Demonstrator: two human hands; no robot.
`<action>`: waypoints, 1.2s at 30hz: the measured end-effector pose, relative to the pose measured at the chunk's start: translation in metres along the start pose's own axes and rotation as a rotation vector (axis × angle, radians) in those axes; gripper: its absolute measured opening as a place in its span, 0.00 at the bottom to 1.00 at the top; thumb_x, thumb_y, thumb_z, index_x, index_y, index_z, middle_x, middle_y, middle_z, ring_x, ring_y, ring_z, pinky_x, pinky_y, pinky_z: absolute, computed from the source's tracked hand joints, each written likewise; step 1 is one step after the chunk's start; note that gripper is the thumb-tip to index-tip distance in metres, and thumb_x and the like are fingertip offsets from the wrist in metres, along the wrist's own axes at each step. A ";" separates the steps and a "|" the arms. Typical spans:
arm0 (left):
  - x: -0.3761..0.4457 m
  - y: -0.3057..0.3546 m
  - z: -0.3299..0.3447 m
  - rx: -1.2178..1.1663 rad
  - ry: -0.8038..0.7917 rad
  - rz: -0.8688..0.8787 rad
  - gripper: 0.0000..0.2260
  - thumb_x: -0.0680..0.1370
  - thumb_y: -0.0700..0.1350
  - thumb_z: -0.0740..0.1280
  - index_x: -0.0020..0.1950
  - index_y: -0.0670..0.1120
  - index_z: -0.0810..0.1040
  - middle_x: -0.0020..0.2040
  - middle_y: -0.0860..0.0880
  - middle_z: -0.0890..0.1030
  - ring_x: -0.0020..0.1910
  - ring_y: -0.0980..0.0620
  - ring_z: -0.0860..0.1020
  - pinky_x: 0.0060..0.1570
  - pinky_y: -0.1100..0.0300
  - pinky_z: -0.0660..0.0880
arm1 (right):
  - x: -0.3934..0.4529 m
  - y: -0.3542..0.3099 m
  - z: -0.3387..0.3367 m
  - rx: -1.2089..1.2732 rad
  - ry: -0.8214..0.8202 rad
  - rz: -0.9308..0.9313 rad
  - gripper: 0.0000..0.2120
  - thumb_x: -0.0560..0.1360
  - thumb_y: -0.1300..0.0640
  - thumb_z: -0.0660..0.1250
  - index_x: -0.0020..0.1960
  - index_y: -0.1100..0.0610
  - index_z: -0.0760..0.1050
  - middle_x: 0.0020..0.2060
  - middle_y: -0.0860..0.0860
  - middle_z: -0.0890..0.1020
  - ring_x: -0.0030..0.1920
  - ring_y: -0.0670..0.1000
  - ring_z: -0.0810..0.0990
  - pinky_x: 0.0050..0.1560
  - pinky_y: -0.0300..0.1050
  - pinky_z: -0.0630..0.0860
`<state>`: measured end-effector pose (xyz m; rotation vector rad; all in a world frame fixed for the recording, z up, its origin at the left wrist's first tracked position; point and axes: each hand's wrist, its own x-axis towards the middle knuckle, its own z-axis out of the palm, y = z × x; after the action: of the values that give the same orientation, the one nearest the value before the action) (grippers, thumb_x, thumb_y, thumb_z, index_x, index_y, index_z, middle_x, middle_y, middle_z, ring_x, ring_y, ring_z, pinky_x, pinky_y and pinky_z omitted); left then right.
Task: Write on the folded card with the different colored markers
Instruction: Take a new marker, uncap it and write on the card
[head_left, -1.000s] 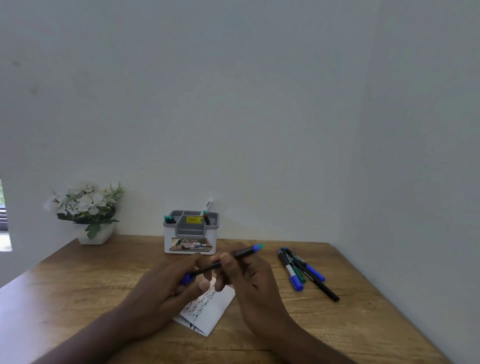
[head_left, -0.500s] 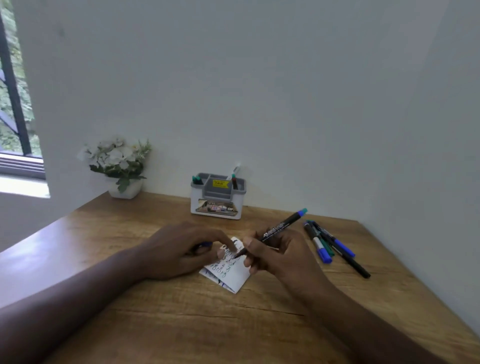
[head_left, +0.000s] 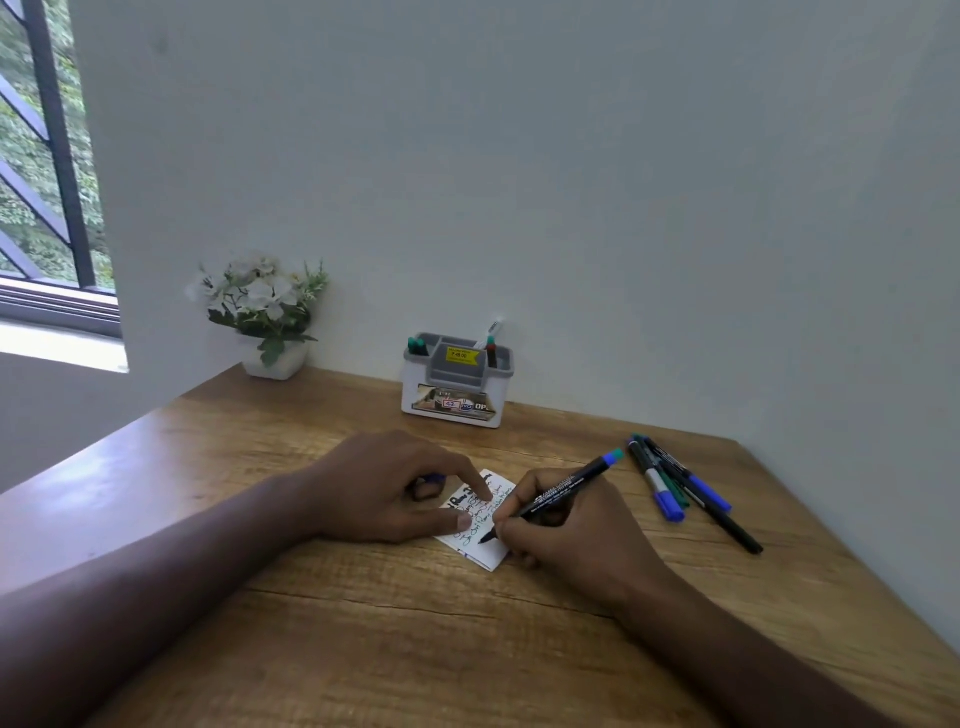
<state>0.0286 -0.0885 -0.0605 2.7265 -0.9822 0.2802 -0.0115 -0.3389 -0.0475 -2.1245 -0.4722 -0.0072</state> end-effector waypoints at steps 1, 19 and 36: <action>0.000 0.000 -0.001 -0.001 -0.002 0.001 0.18 0.80 0.72 0.62 0.69 0.74 0.72 0.48 0.76 0.74 0.50 0.66 0.75 0.46 0.56 0.76 | 0.000 0.000 0.000 -0.002 0.002 -0.002 0.02 0.72 0.58 0.76 0.42 0.52 0.86 0.38 0.46 0.88 0.36 0.39 0.84 0.40 0.36 0.81; 0.000 -0.001 -0.001 -0.004 -0.025 -0.032 0.22 0.78 0.74 0.60 0.71 0.73 0.70 0.58 0.63 0.82 0.53 0.60 0.78 0.50 0.51 0.79 | -0.001 -0.001 0.003 -0.084 -0.010 -0.048 0.03 0.71 0.58 0.78 0.40 0.50 0.86 0.39 0.41 0.88 0.43 0.39 0.85 0.39 0.30 0.79; 0.000 0.001 -0.002 -0.005 -0.011 -0.040 0.19 0.79 0.73 0.62 0.69 0.73 0.72 0.45 0.65 0.78 0.47 0.61 0.76 0.45 0.55 0.76 | 0.001 0.003 0.001 -0.064 0.019 0.006 0.02 0.72 0.55 0.77 0.42 0.50 0.85 0.39 0.43 0.88 0.38 0.40 0.85 0.41 0.36 0.82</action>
<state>0.0279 -0.0890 -0.0578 2.7427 -0.9287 0.2549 -0.0093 -0.3392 -0.0503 -2.1866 -0.4593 -0.0399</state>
